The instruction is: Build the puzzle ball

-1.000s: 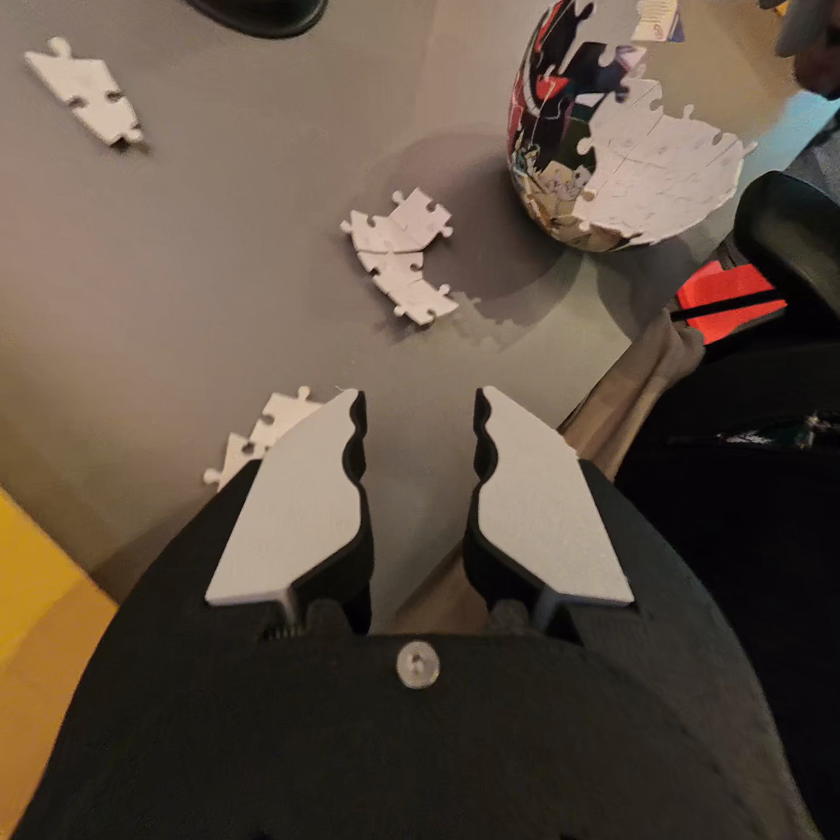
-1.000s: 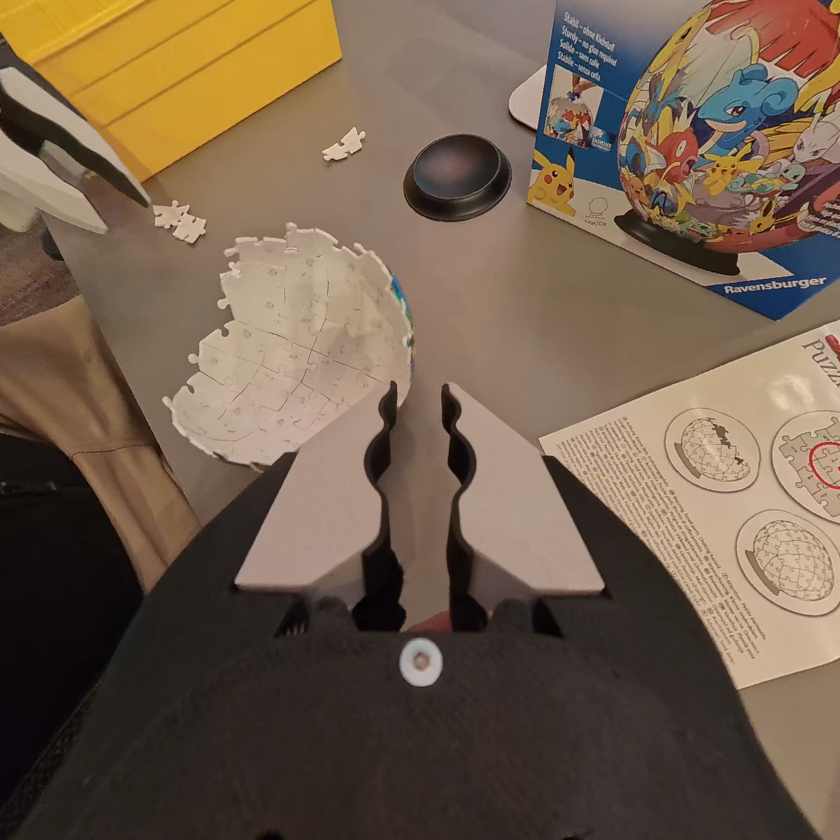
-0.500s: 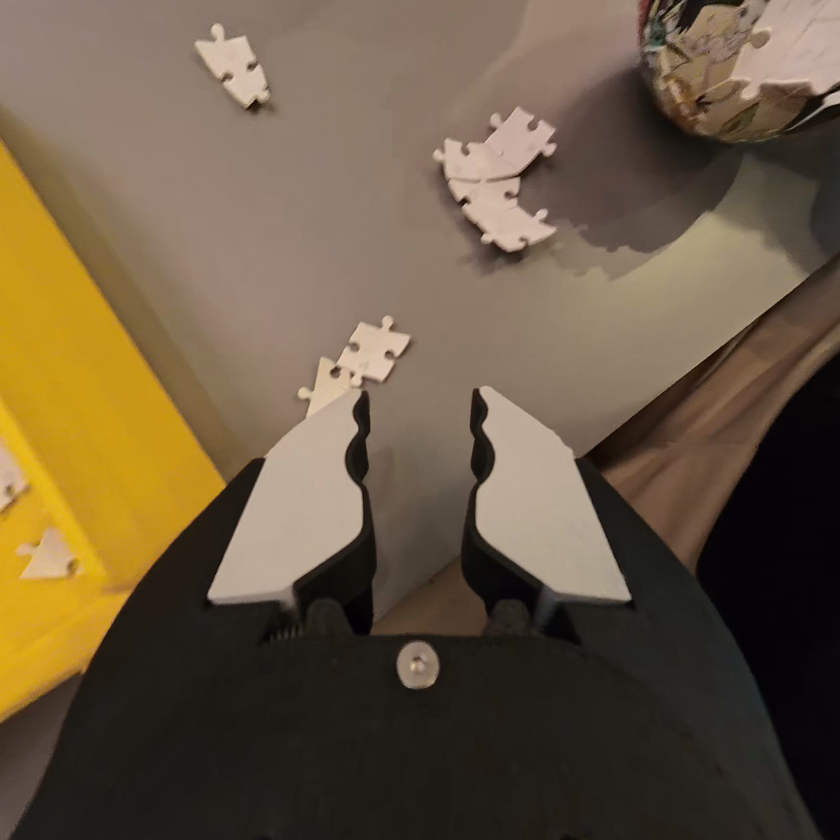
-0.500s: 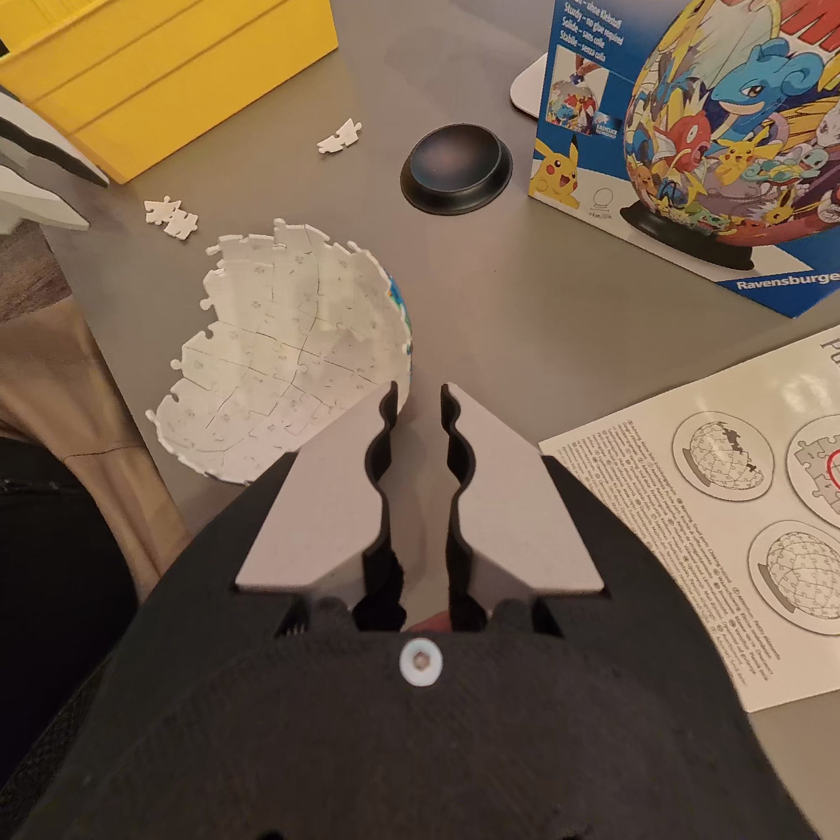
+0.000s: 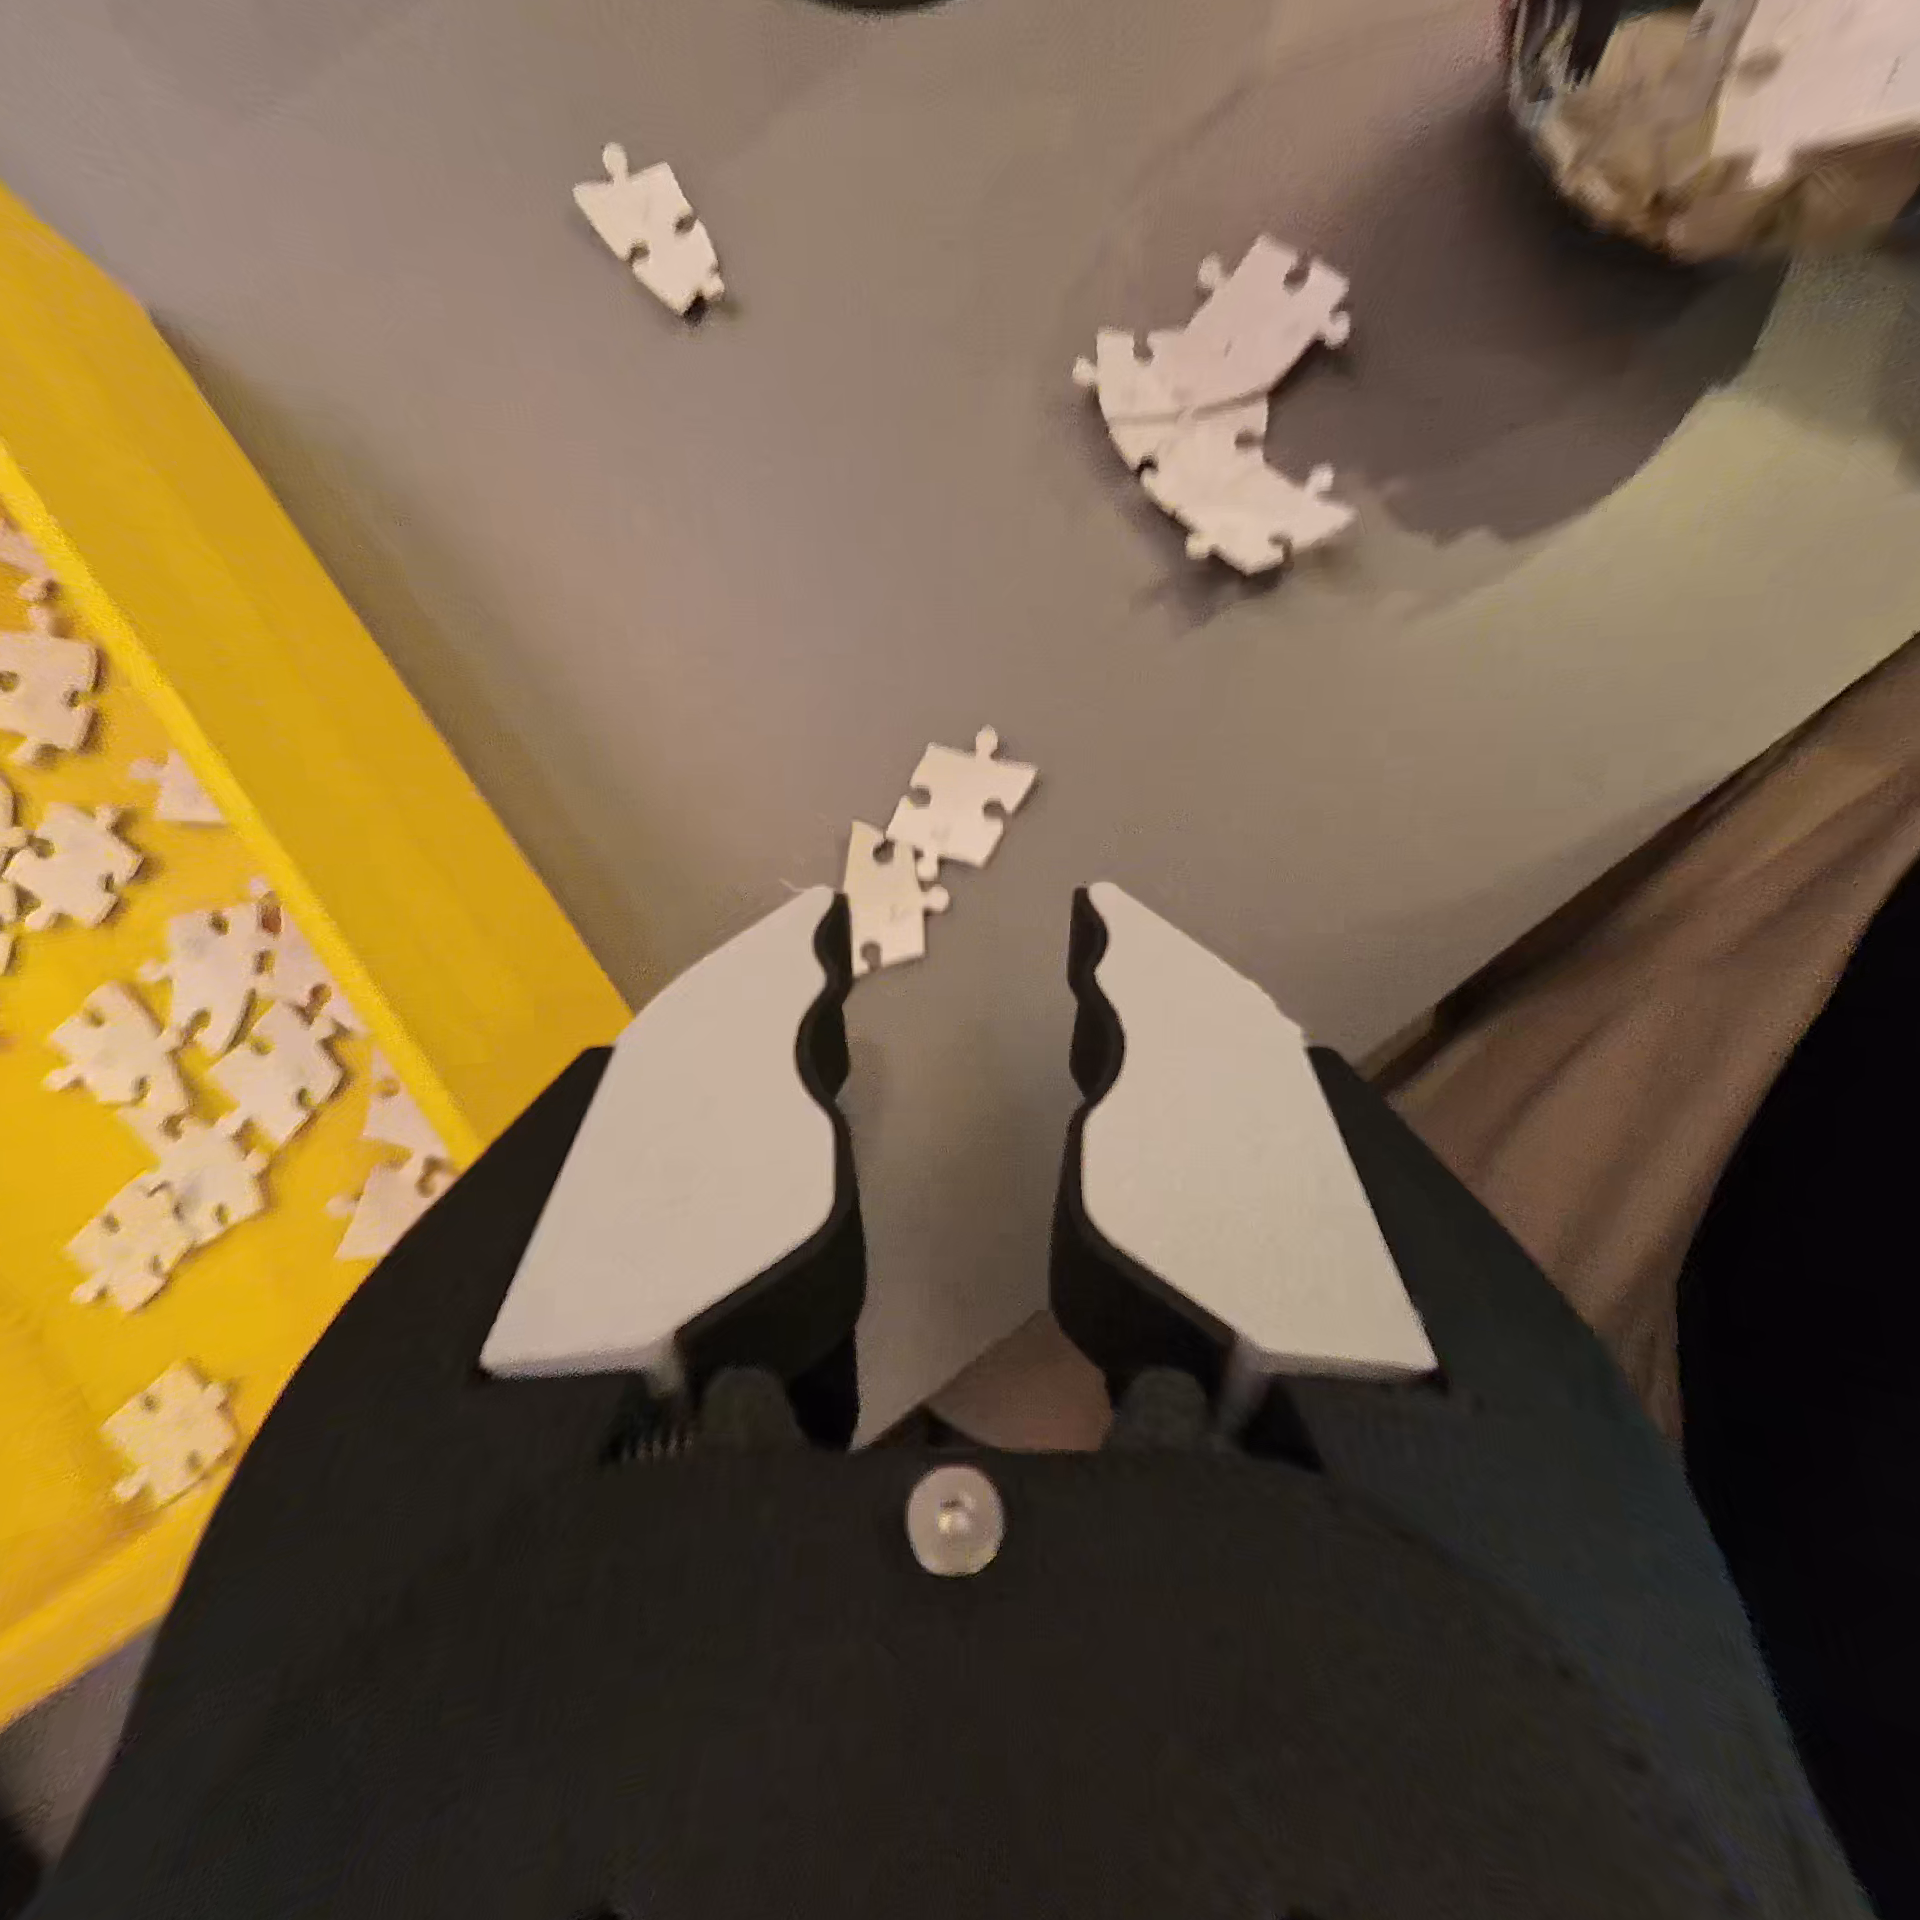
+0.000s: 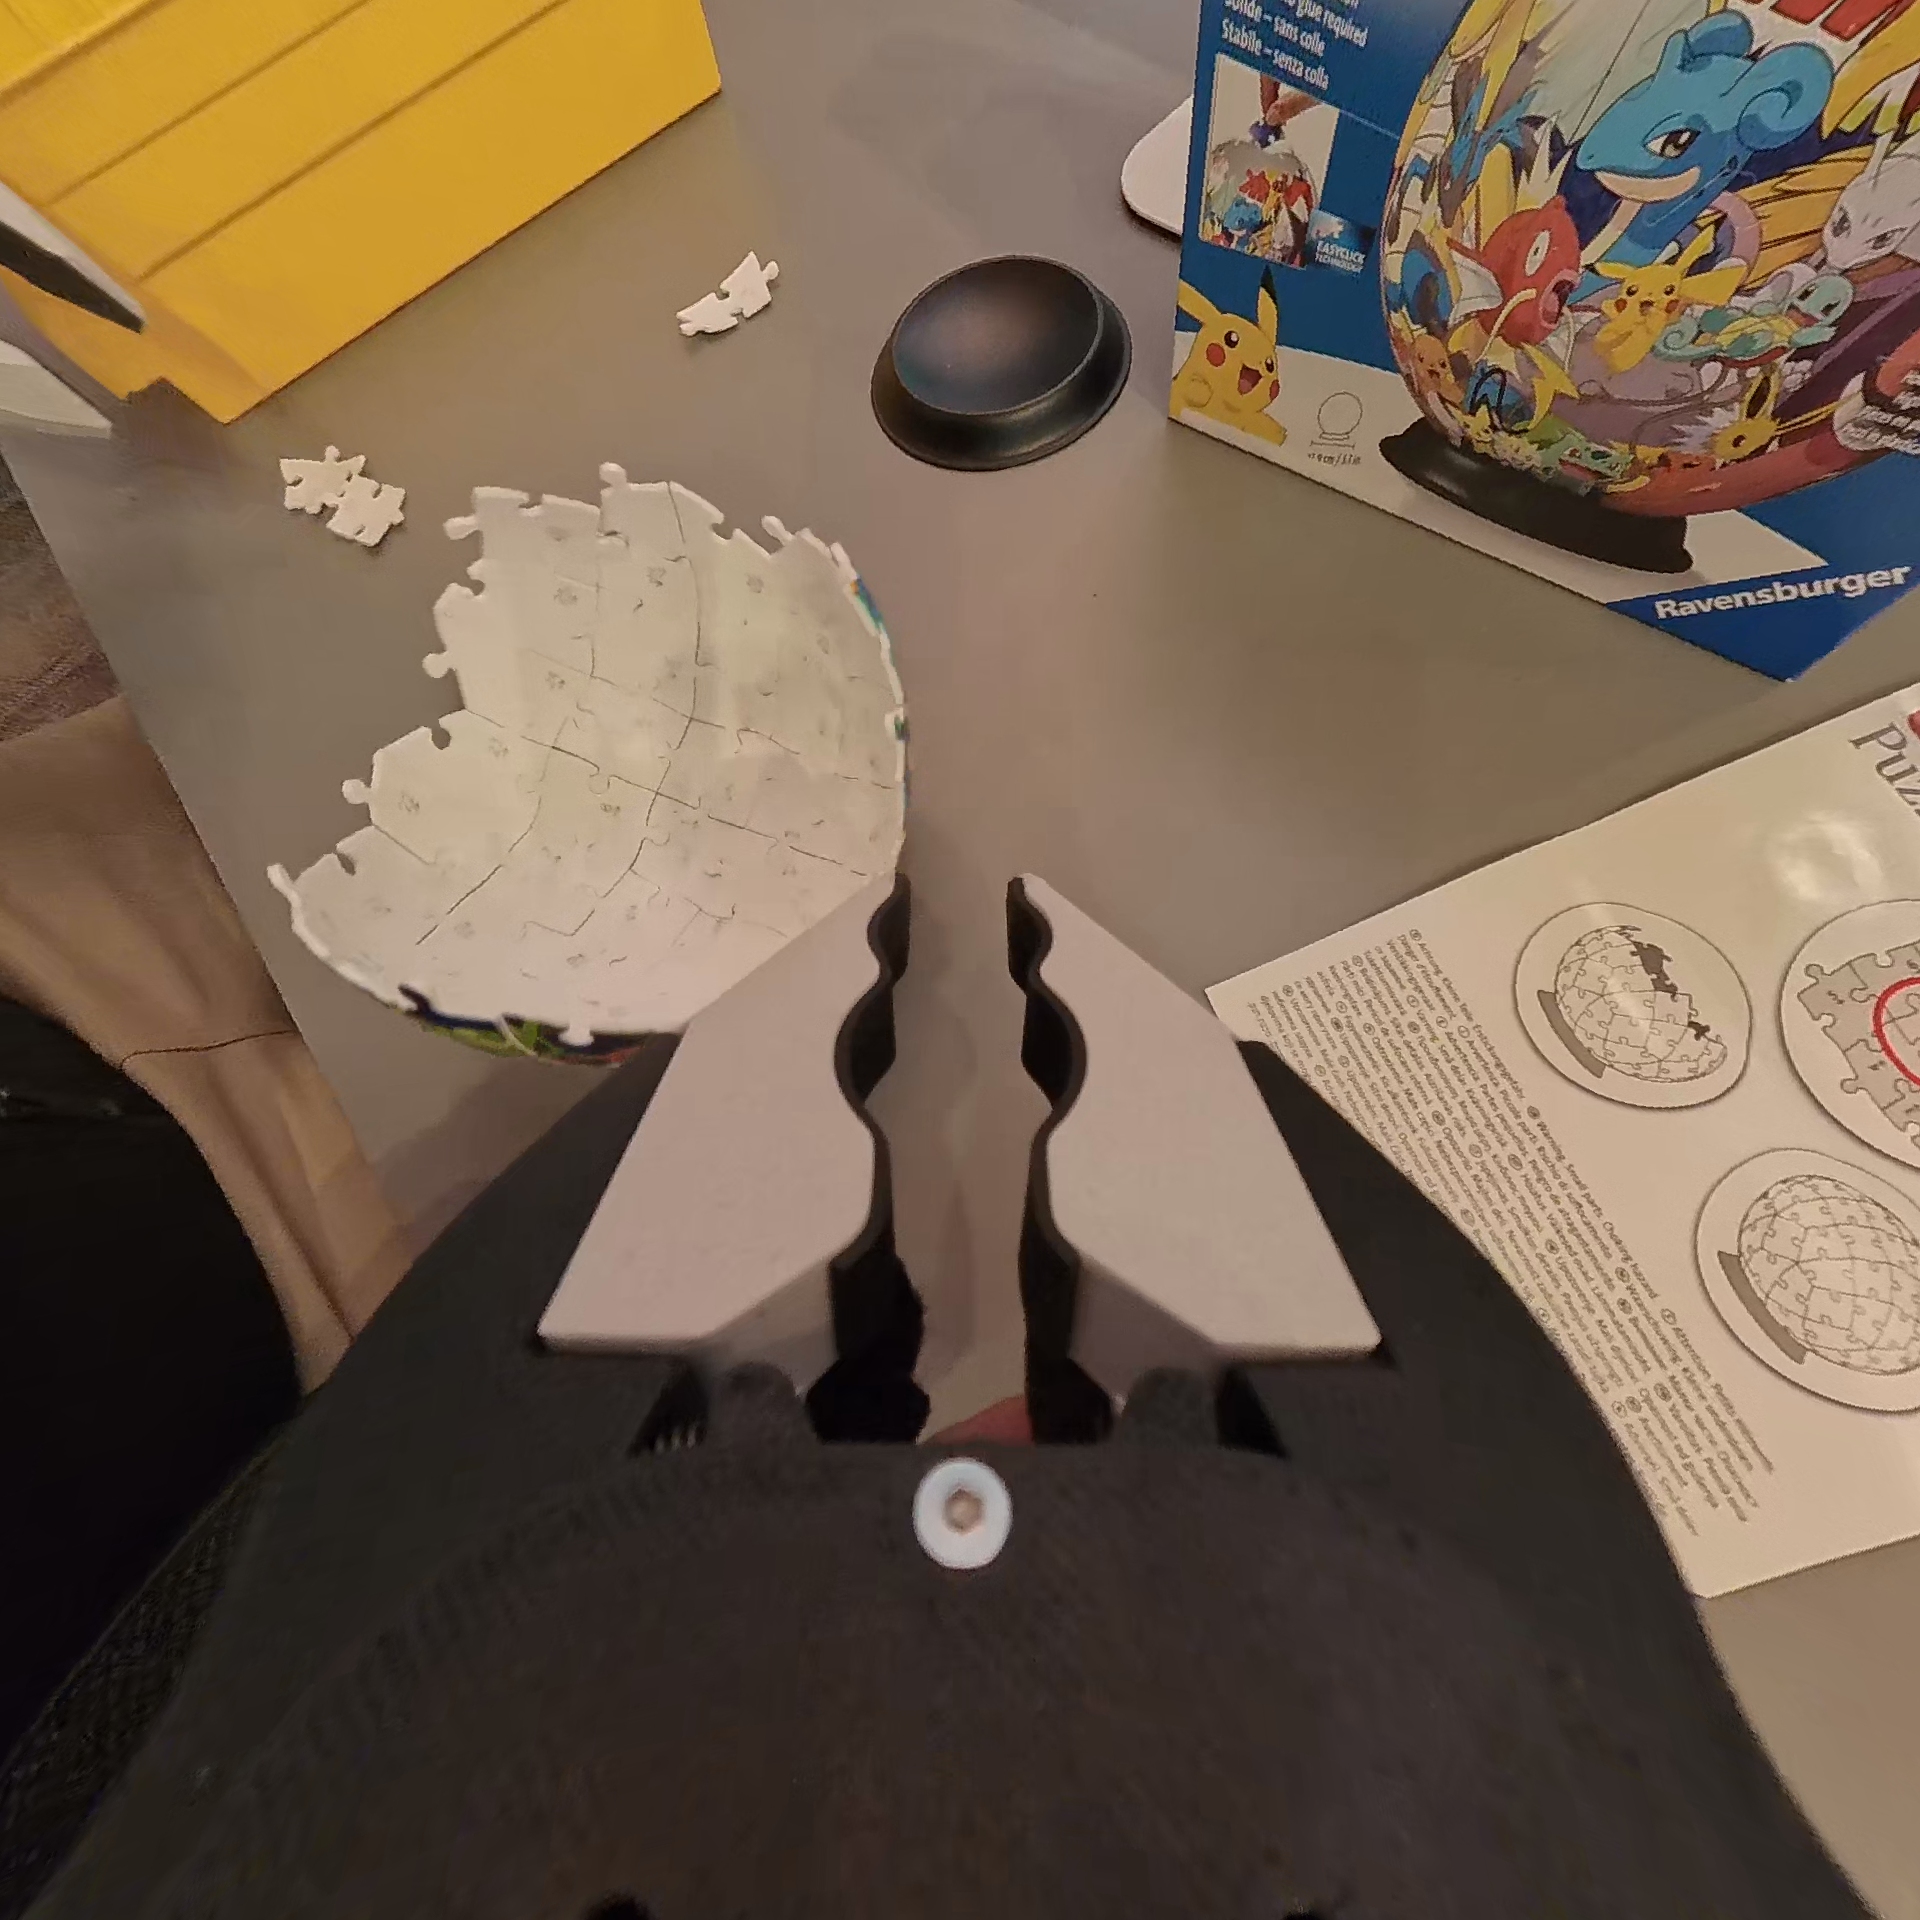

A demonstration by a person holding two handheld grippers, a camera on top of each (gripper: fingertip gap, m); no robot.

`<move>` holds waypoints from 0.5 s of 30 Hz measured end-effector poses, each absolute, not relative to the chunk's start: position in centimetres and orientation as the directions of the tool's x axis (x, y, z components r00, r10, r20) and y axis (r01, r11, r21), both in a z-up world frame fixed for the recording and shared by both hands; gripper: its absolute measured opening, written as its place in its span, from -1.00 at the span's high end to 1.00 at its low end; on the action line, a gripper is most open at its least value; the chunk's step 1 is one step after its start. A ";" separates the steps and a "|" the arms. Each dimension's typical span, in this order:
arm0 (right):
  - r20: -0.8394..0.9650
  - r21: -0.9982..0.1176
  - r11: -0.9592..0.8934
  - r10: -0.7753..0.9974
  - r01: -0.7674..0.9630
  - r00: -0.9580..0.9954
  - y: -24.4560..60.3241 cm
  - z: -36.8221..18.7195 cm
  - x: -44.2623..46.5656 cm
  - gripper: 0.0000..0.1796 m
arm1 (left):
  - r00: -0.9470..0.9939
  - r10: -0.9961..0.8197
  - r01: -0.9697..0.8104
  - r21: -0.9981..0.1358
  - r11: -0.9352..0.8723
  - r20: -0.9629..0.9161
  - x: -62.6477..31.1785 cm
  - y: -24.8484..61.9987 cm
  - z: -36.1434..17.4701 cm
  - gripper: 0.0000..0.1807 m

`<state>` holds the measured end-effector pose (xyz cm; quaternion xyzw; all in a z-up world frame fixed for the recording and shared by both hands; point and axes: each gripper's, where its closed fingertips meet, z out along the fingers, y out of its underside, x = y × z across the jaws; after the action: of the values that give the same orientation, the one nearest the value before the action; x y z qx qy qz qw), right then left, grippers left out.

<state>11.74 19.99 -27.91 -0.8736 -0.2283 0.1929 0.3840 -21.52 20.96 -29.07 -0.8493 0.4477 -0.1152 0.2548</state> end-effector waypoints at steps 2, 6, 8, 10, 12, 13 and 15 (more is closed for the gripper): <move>-0.166 -0.757 -0.602 0.551 0.252 0.818 19.9 -28.0 11.6 0.81 | 0.555 -0.831 -0.719 -0.526 -0.455 -0.039 -21.8 20.1 -29.2 0.56; -0.169 -0.758 -0.604 0.547 0.246 0.820 19.5 -27.6 11.4 0.81 | 0.548 -0.836 -0.721 -0.521 -0.456 -0.027 -21.8 19.2 -30.1 0.56; -0.162 -0.762 -0.600 0.540 0.243 0.826 19.4 -27.3 11.4 0.81 | 0.553 -0.833 -0.733 -0.489 -0.472 -0.025 -21.9 18.9 -31.1 0.57; -0.152 -0.768 -0.595 0.530 0.238 0.834 19.3 -27.0 11.5 0.81 | 0.540 -0.841 -0.739 -0.495 -0.457 -0.030 -21.4 18.7 -31.7 0.53; -0.141 -0.772 -0.593 0.512 0.230 0.847 19.1 -26.7 11.9 0.78 | 0.548 -0.836 -0.714 -0.538 -0.448 -0.032 -20.6 18.9 -31.4 0.50; -0.132 -0.775 -0.589 0.506 0.229 0.853 19.0 -26.7 12.1 0.76 | 0.555 -0.831 -0.689 -0.569 -0.449 -0.016 -20.0 18.9 -31.1 0.50; -0.110 -0.782 -0.576 0.504 0.238 0.857 18.5 -26.6 12.4 0.70 | 0.559 -0.829 -0.645 -0.619 -0.449 0.020 -18.7 18.9 -30.3 0.35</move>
<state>12.39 18.51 -26.58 -0.8727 -0.2126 0.1628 0.4083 -18.71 18.93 -30.33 -0.8357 0.4409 -0.1622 0.2846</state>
